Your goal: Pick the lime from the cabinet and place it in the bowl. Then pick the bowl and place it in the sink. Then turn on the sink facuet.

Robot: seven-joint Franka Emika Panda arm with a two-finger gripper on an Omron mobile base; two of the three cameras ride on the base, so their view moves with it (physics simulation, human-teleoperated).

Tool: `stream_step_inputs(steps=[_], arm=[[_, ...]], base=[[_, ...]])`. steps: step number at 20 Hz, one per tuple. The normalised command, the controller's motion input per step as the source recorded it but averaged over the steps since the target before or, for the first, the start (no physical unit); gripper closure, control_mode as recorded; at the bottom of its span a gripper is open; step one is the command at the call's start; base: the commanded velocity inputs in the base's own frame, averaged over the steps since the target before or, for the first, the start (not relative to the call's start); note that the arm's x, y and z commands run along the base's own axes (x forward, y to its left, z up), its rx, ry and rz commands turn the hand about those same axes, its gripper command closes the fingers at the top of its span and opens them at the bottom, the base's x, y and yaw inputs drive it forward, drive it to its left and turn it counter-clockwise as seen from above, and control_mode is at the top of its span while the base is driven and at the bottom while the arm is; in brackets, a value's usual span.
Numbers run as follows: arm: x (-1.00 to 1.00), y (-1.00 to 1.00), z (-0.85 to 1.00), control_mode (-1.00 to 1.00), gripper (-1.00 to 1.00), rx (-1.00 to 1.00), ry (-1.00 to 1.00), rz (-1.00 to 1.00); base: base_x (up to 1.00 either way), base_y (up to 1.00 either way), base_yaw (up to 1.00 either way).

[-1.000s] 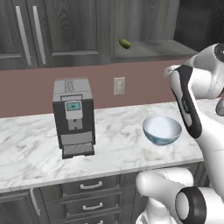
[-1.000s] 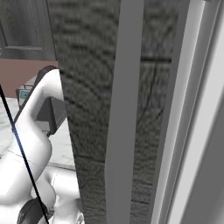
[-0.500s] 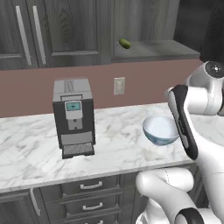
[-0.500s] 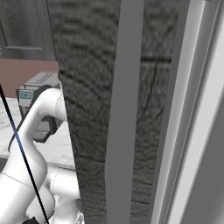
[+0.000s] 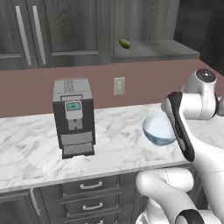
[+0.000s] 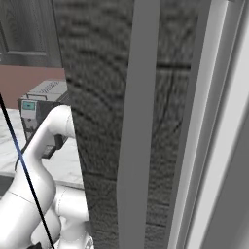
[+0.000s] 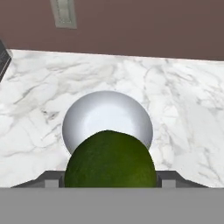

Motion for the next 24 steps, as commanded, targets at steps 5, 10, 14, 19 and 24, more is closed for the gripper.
stream_step_inputs(steps=[5, 10, 14, 19, 24], arm=[[0.0, 0.05, -0.7, -1.0, 1.0, 0.0, 0.17, 0.0], [0.03, 0.01, -0.59, -1.0, 1.0, 0.0, 0.19, 0.0], [0.38, 0.0, -0.52, -1.0, 1.0, 0.0, 0.15, 0.0], [0.46, -0.01, -0.45, -1.0, 1.0, 0.0, 0.13, 0.0], [0.23, -0.16, -0.26, -1.0, 1.0, 0.03, 0.1, 0.0]], base=[[0.0, 0.0, 0.0], [0.0, 0.0, 0.0], [0.0, 0.0, 0.0], [0.0, 0.0, 0.0], [0.0, 0.0, 0.0]])
